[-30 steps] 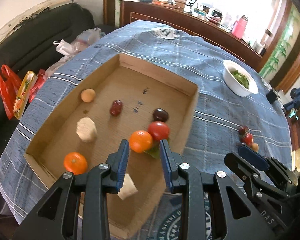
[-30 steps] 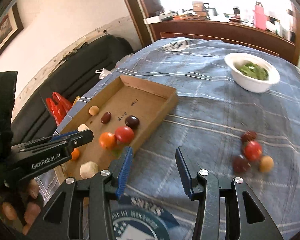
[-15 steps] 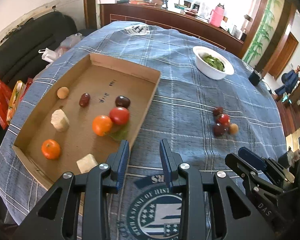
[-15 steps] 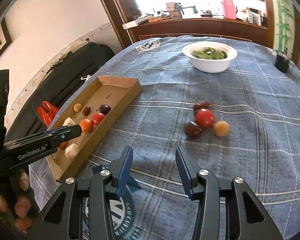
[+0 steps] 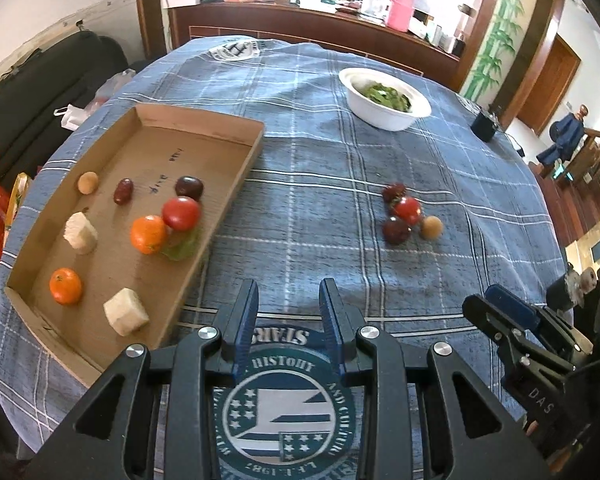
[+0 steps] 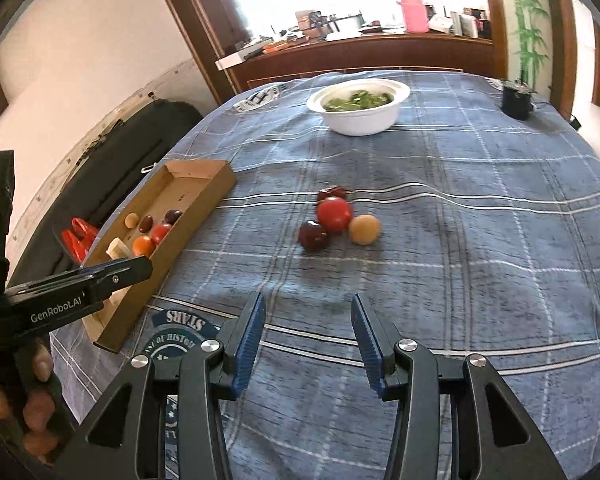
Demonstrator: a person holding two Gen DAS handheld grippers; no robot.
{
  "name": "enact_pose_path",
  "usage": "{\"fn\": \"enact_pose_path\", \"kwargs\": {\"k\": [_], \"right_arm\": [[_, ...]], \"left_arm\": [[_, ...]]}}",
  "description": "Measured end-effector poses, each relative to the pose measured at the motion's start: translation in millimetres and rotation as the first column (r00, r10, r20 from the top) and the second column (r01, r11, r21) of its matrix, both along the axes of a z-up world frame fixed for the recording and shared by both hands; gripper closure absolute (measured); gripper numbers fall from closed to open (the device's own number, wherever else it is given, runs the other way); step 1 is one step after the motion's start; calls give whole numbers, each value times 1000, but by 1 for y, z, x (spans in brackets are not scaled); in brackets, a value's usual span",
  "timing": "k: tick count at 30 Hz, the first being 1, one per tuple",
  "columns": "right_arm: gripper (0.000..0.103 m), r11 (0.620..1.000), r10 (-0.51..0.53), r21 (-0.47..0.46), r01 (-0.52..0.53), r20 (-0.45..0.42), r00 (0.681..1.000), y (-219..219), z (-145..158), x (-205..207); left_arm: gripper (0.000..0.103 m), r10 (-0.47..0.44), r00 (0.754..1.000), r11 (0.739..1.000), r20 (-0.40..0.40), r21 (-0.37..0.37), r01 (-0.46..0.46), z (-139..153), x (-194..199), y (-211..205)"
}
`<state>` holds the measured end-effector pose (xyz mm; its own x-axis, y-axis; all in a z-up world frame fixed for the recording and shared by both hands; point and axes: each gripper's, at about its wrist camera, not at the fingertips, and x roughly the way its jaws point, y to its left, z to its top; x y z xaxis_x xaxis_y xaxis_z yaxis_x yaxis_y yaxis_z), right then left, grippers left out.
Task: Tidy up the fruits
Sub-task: 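Move both tools back to the remaining fruit pile, then grasp a small tan fruit with the right tool while the left tool grasps a dark fruit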
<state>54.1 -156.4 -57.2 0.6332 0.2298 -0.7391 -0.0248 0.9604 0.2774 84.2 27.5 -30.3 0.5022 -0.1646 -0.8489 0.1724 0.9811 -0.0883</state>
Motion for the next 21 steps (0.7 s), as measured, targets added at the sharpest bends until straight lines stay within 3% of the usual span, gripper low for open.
{"fn": "enact_pose_path", "kwargs": {"k": [11, 21], "right_arm": [[56, 999, -41, 0, 41, -9, 999, -26, -10, 1], [57, 998, -18, -65, 17, -19, 1000, -29, -27, 59]], "left_arm": [[74, -68, 997, 998, -32, 0, 68, -17, 1, -27], [74, -132, 990, 991, -55, -25, 130, -26, 20, -48]]}}
